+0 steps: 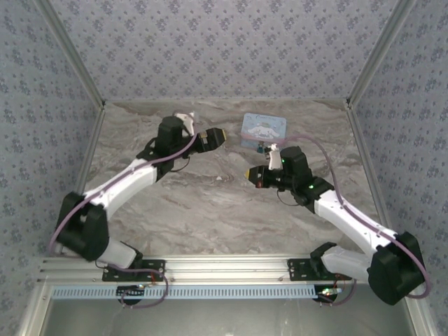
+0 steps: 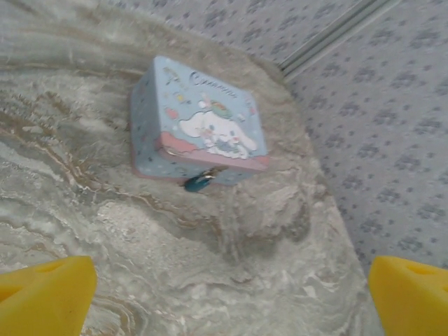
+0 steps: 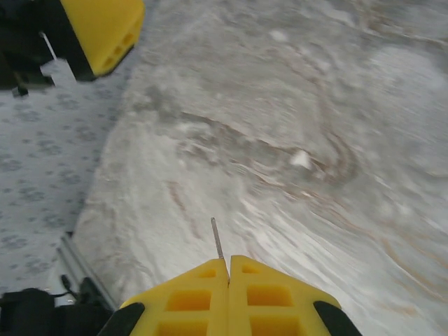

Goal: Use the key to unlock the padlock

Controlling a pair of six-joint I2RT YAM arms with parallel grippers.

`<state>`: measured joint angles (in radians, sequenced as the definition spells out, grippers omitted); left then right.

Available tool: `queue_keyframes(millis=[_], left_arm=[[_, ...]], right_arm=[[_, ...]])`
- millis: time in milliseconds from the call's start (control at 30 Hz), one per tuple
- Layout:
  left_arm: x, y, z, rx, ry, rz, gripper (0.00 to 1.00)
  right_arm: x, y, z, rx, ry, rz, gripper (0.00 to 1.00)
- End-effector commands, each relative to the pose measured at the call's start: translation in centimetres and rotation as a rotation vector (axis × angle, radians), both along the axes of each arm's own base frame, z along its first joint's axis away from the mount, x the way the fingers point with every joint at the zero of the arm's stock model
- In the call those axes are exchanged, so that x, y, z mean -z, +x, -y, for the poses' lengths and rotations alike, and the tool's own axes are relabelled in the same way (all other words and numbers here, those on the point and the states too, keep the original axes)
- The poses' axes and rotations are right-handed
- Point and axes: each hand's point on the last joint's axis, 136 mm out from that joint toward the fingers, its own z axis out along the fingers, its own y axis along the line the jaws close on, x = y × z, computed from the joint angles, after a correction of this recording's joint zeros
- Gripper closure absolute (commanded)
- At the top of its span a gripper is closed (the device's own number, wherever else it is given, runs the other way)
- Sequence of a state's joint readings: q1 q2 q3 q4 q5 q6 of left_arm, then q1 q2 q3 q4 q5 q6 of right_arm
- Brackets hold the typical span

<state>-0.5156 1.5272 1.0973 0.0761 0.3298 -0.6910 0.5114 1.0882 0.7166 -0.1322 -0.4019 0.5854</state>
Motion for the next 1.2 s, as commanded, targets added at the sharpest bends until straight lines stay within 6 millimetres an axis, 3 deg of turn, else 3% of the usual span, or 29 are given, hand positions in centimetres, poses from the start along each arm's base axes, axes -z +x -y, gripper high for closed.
queue_keyframes(millis=[0, 333, 600, 767, 933, 1167], left_arm=[[1.2, 2.3, 1.3, 0.029, 0.028, -0.044, 0.01], [6.8, 10.9, 6.5, 0.073, -0.017, -0.167, 0.01], [10.0, 14.2, 9.6, 0.115, -0.074, -0.243, 0.01], [11.8, 14.7, 10.8, 0.146, -0.083, -0.282, 0.02], [14.2, 13.9, 11.3, 0.169, -0.049, -0.327, 0.07], [16.6, 12.2, 10.8, 0.183, -0.016, -0.388, 0.23]], right_arm=[[2.7, -1.9, 3.4, 0.042, -0.163, -0.069, 1.00], [2.3, -3.6, 7.0, 0.130, -0.156, -0.069, 1.00], [2.5, -4.3, 8.2, 0.170, -0.140, -0.082, 1.00], [2.5, -4.5, 8.6, 0.189, -0.134, -0.083, 1.00], [2.8, -4.7, 8.9, 0.206, -0.137, -0.090, 1.00], [2.9, -4.5, 9.1, 0.221, -0.139, -0.089, 1.00]])
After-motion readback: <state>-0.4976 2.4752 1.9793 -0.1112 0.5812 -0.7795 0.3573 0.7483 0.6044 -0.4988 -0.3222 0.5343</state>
